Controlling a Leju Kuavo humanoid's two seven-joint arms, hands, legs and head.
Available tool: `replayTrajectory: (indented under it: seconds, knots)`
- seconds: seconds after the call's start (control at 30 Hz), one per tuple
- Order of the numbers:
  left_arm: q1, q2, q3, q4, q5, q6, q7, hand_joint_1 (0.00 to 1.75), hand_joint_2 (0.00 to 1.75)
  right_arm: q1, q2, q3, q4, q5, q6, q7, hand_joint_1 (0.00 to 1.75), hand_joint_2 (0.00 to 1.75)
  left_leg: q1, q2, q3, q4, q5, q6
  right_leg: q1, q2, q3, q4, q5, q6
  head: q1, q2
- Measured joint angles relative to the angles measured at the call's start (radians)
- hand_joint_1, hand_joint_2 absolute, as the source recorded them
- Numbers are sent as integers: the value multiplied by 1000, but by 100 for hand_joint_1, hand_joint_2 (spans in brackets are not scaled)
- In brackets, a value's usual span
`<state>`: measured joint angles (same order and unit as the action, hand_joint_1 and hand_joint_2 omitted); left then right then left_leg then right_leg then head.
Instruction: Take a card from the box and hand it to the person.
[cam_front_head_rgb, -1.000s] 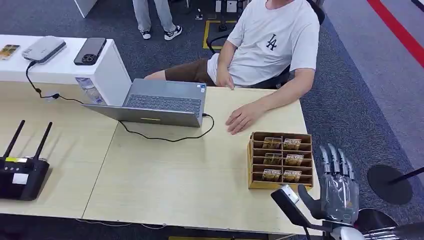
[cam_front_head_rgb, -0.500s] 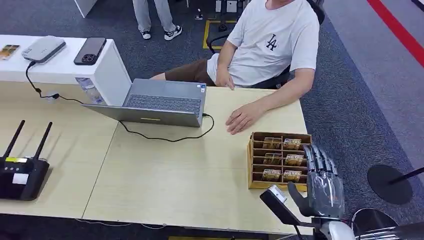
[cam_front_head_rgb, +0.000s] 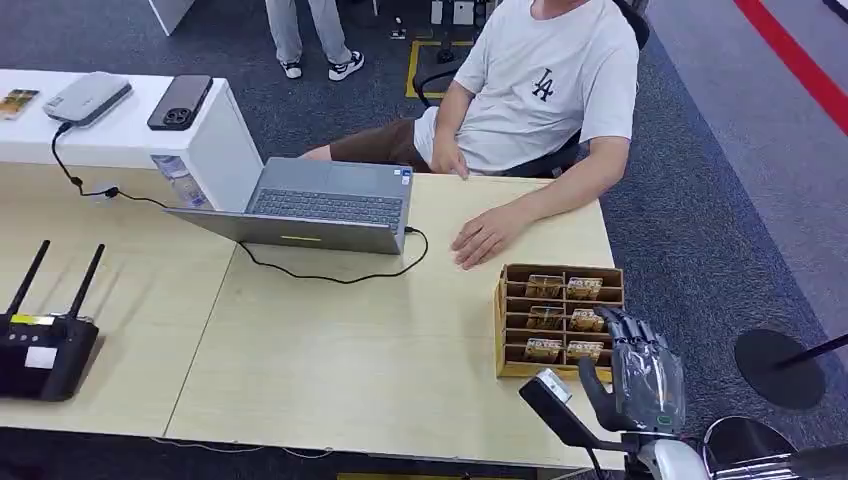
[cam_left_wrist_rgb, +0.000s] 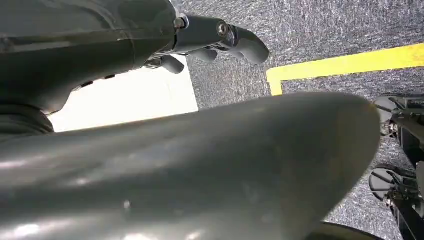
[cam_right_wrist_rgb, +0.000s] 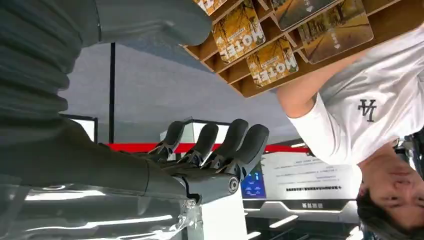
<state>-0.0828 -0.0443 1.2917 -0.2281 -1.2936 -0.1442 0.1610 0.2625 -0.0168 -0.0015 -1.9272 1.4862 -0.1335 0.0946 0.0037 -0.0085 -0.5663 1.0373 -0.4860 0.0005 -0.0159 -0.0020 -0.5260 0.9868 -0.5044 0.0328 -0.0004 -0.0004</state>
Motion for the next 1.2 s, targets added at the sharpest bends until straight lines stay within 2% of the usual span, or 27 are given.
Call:
replayTrajectory:
  seconds: [0.17,0.3,0.33,0.53,0.57,0.6,0.77,0.93,1.2]
  knots:
    - [0,0,0,0,-2,0,0,0,0,-5,-2,-5,13,-2,0,4,58,175,0,0,0,0,0,0,0,0,0,0,0,0,0,0]
    - [0,0,0,0,-5,0,3,0,0,-17,-2,-6,26,7,22,7,63,175,0,0,0,0,0,0,0,0,0,0,0,0,0,0]
    - [0,0,0,0,-6,0,3,0,0,-21,-2,-7,32,11,28,8,70,175,0,0,0,0,0,0,0,0,0,0,0,0,0,0]
    - [0,0,0,0,-6,0,3,0,0,-48,-4,-7,84,18,39,9,75,175,0,0,0,0,0,0,0,0,0,0,0,0,0,0]
    - [0,0,0,0,-7,0,3,0,0,-51,-4,-7,90,17,39,8,86,175,0,0,0,0,0,0,0,0,0,0,0,0,0,0]
    - [0,0,0,0,-7,0,3,0,0,-55,-5,-7,97,15,39,8,89,175,0,0,0,0,0,0,0,0,0,0,0,0,0,0]
    - [0,0,0,0,-14,0,2,0,0,-73,-11,-13,139,-8,37,5,82,175,0,0,0,0,0,0,0,0,0,0,0,0,0,0]
    - [0,0,-1,0,-22,-2,0,0,0,-76,-22,-32,167,-26,18,3,89,175,0,0,0,0,0,0,0,0,0,0,0,0,0,0]
    - [0,0,-2,0,-32,-8,0,0,0,-73,-29,-58,182,-36,3,1,82,175,0,0,0,0,0,0,0,0,0,0,0,0,0,0]
